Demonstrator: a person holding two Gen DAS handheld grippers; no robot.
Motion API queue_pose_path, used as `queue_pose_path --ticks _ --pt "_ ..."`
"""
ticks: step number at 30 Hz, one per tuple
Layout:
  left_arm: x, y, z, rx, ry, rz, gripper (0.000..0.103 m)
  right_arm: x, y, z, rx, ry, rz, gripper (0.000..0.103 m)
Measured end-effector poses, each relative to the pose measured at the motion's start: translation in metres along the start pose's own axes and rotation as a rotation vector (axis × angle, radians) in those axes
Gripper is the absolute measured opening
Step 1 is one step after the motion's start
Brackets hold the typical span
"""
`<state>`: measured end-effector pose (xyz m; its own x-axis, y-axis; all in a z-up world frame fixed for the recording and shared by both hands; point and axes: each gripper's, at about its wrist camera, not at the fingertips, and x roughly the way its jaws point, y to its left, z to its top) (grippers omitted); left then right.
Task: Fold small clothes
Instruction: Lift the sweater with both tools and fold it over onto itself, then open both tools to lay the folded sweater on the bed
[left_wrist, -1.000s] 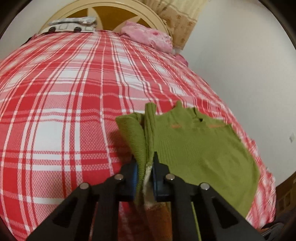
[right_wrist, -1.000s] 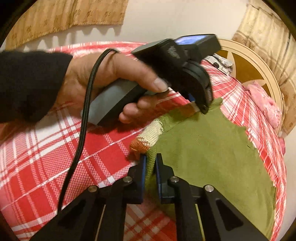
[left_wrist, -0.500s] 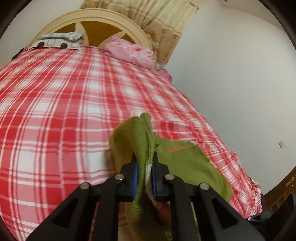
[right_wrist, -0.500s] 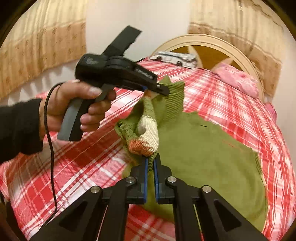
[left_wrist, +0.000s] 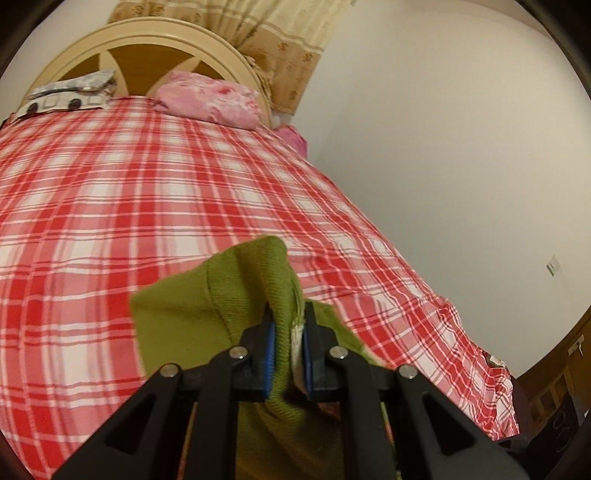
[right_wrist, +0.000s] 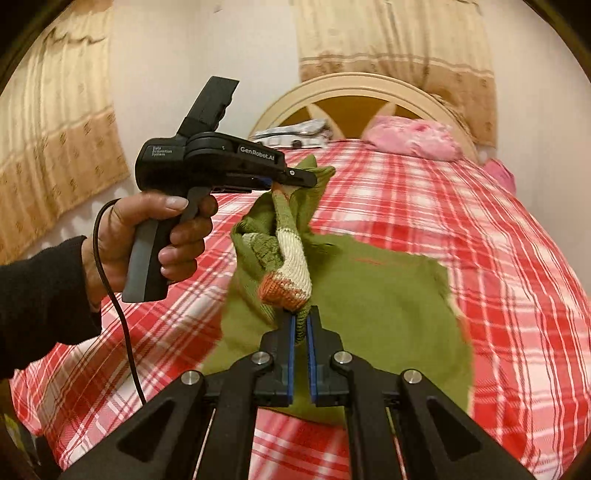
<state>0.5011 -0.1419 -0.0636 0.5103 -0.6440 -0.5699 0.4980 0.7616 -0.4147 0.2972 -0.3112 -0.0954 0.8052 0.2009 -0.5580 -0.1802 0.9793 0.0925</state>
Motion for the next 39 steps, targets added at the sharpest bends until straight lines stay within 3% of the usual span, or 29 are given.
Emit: queue_pose_path --ticks 12,17,20,22,25,28,30,34,36,37,38,39 --pt "0.094 -0.063 -0.014 0.128 0.143 0.027 0.013 -0.018 -0.084 -0.036 0.185 0.056 -0.052 0.004" --pt "0.106 -0.085 -0.018 0.189 0.155 0.049 0.017 -0.015 -0.11 -0.06 0.289 0.093 -0.061 0.004" --pt "0.098 -0.095 -0.015 0.209 0.133 0.052 0.024 -0.01 -0.121 -0.069 0.329 0.12 -0.067 0.004" --pt "0.089 -0.099 -0.015 0.231 0.114 0.054 0.041 -0.007 -0.126 -0.074 0.35 0.136 -0.066 0.004" --pt "0.066 -0.097 -0.023 0.279 0.071 0.092 0.056 -0.008 -0.131 -0.08 0.372 0.136 -0.059 0.005" --pt "0.037 -0.085 -0.043 0.311 0.042 0.151 0.063 -0.013 -0.136 -0.084 0.397 0.131 -0.079 0.006" --pt "0.019 -0.075 -0.059 0.323 0.024 0.199 0.069 -0.019 -0.143 -0.087 0.414 0.145 -0.152 0.006" --pt "-0.008 -0.055 -0.092 0.331 -0.002 0.292 0.075 -0.039 -0.156 -0.078 0.448 0.07 -0.176 0.006" --pt "-0.015 -0.046 -0.103 0.305 0.003 0.306 0.076 -0.042 -0.154 -0.061 0.427 0.049 -0.176 0.013" --pt "-0.017 -0.041 -0.11 0.282 0.005 0.3 0.076 -0.039 -0.152 -0.052 0.412 0.044 -0.157 0.036" --pt "-0.017 -0.039 -0.114 0.268 0.007 0.296 0.076 -0.036 -0.15 -0.045 0.405 0.041 -0.134 0.07" --pt "-0.016 -0.035 -0.12 0.246 0.017 0.289 0.076 -0.031 -0.147 -0.035 0.401 0.035 -0.095 0.078"
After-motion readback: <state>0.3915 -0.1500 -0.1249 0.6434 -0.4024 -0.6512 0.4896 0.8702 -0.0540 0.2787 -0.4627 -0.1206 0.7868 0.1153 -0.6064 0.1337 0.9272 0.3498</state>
